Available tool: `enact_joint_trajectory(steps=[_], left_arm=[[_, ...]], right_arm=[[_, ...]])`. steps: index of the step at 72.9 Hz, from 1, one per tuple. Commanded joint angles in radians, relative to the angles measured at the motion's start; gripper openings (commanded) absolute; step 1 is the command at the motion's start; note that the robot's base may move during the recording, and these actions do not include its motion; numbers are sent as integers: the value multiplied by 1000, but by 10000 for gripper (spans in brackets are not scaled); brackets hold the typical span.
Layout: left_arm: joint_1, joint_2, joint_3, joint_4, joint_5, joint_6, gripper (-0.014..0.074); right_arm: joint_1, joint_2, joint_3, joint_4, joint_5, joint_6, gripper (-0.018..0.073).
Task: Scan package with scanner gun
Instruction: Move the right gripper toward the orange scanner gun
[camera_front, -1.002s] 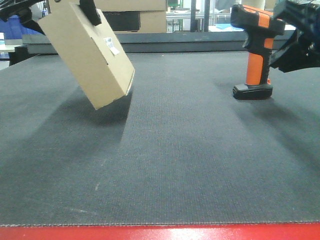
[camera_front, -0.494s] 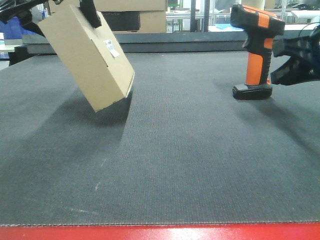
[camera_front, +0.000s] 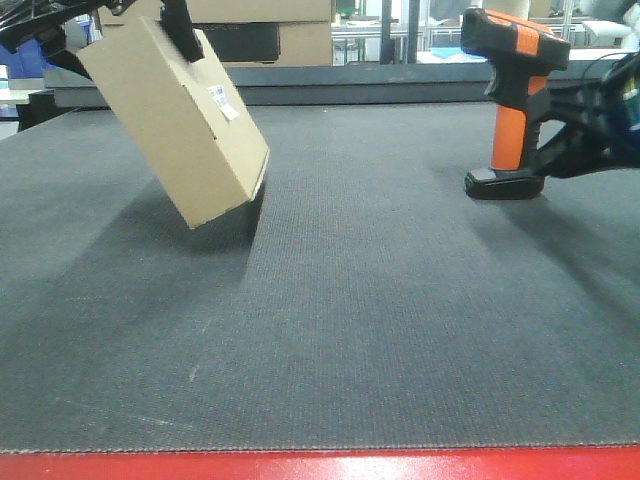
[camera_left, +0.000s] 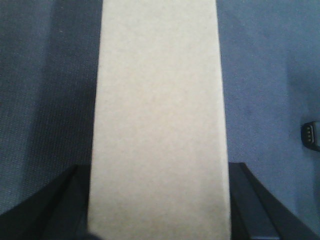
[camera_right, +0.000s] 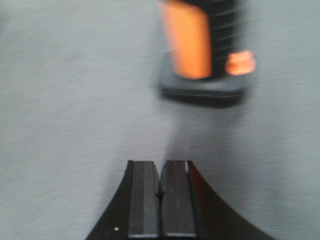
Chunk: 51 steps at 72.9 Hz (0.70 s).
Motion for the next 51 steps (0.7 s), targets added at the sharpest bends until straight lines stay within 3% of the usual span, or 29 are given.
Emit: enact_joint_trajectory(steps=[1, 10, 18, 23, 33, 46, 51], left_arm=[[-5, -8, -1, -5, -16, -7, -111], [-5, -8, -1, -5, -16, -2, -111], [-5, -8, -1, -5, -16, -2, -111], [-5, -8, -1, -5, -16, -2, -111], [-5, -8, -1, -5, -14, -2, -111], [-5, -8, -1, -5, -14, -2, -111], [-5, -8, -1, -3, -14, 0, -111]], right_arm=[[0, 9, -7, 6, 50, -11, -169], [0, 13, -7, 6, 114, -11, -169], [2, 13, -7, 6, 86, -11, -169], [7, 1, -7, 6, 20, -11, -169], [50, -69, -7, 6, -243, -11, -169], [79, -175, -7, 6, -282, -11, -169], [99, -206, -7, 6, -376, -11, -169]])
